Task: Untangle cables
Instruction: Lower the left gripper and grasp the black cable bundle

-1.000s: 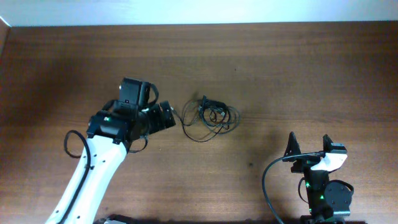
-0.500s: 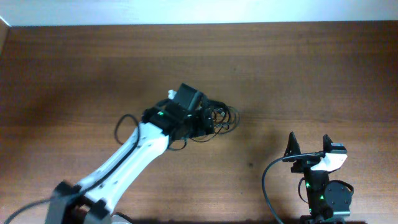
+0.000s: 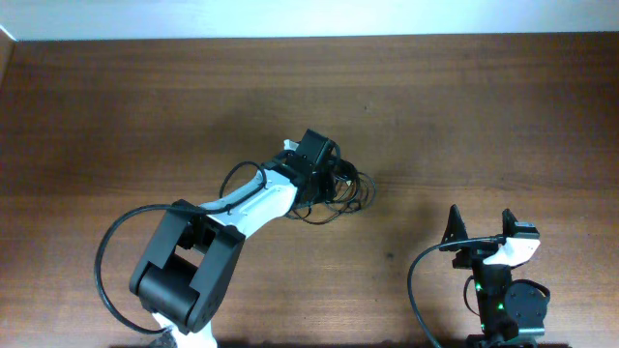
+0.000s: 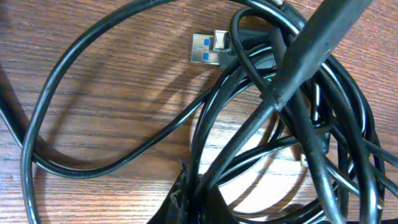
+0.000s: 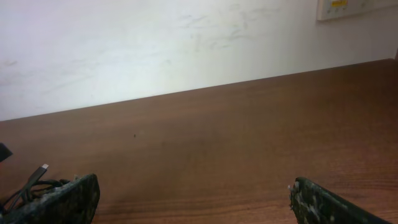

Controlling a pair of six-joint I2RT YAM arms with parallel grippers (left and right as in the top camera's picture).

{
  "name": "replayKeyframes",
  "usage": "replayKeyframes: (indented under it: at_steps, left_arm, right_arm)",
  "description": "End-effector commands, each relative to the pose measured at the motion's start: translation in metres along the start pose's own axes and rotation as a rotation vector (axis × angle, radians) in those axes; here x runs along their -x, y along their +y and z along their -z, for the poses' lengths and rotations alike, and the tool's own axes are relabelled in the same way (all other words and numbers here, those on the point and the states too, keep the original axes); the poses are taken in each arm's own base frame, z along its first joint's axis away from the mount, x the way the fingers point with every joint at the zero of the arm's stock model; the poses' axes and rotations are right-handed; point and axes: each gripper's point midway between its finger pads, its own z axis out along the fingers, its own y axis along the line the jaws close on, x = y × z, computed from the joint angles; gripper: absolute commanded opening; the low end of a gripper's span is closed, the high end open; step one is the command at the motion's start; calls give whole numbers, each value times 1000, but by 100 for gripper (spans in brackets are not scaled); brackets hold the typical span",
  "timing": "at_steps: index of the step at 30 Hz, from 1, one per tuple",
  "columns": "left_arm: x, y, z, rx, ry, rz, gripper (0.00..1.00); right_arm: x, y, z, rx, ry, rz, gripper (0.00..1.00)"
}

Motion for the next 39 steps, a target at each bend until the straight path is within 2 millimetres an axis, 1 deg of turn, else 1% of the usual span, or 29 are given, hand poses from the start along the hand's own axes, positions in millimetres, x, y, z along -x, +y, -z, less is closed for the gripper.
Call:
replayKeyframes:
  at_steps: [1, 3, 8, 10, 11, 12, 13, 14, 15, 16, 17, 19, 21, 23, 25, 27, 29, 31, 32, 34, 35, 36, 37, 38, 39]
  left_arm:
    - [-10, 0, -5, -5, 50, 6, 0]
    - [-16, 1, -5, 12, 59, -6, 0]
    - [-17, -4, -6, 38, 18, -41, 0]
    - [-17, -4, -5, 38, 18, -42, 0]
    - [-15, -2, -2, 46, 23, -36, 0]
    - [-9, 3, 15, 68, 34, -16, 0]
    - [-5, 5, 26, 71, 33, -7, 0]
    - [-2, 4, 39, 66, 24, -2, 0]
    - [1, 1, 57, 48, 4, -1, 0]
    - [3, -1, 67, 37, -8, -1, 0]
    - [6, -5, 89, 9, -38, -2, 0]
    - [9, -8, 116, -25, -74, -3, 0]
    - [10, -3, 145, -26, -122, -1, 0]
    - [13, -3, 159, -40, -154, 1, 0]
    - [5, 5, 158, -8, -120, 0, 0]
    - [0, 8, 158, 7, -103, 0, 0]
    - [-9, 3, 157, -26, -54, -2, 0]
    - [-27, -9, 158, -105, 50, 24, 0]
    - [-31, -7, 158, -98, 69, 57, 0]
    - [-40, 3, 158, -50, 99, 61, 0]
    - [-38, 10, 158, -18, 87, 62, 0]
    - [-36, 11, 157, -11, 75, 61, 0]
    - [-34, 9, 157, -16, 66, 61, 0]
    - [-33, 8, 157, -20, 62, 61, 0]
    - [-33, 9, 157, -20, 63, 61, 0]
  right_arm:
    - [-3, 1, 0, 6, 6, 5, 99]
    - [-3, 1, 0, 6, 6, 5, 99]
    - [-3, 1, 0, 6, 6, 5, 98]
    - [-3, 1, 0, 6, 6, 5, 98]
    - [-3, 1, 0, 6, 6, 5, 99]
    - [-3, 1, 0, 6, 6, 5, 99]
    - [-3, 1, 0, 6, 6, 5, 99]
    - [-3, 1, 0, 6, 6, 5, 99]
    - [-3, 1, 0, 6, 6, 5, 98]
    - [-3, 1, 0, 6, 6, 5, 99]
    - [-3, 1, 0, 6, 6, 5, 98]
    - [-3, 1, 0, 6, 6, 5, 99]
    - [-3, 1, 0, 6, 6, 5, 98]
    - [-3, 1, 0, 6, 6, 5, 99]
    - [-3, 1, 0, 6, 6, 5, 98]
    - [-3, 1, 0, 6, 6, 5, 98]
    - [-3, 1, 0, 6, 6, 5, 99]
    - [-3, 1, 0, 6, 6, 5, 98]
    - [-3, 1, 0, 6, 6, 5, 99]
    - [-3, 1, 0, 6, 6, 5, 99]
    - [-5, 16, 1, 92, 20, -64, 99]
    - [-6, 36, 4, 203, 50, -222, 99]
    - [-8, 66, 13, 375, 140, -453, 99]
    - [-16, 106, 37, 610, 303, -601, 98]
    - [-18, 118, 48, 691, 360, -622, 98]
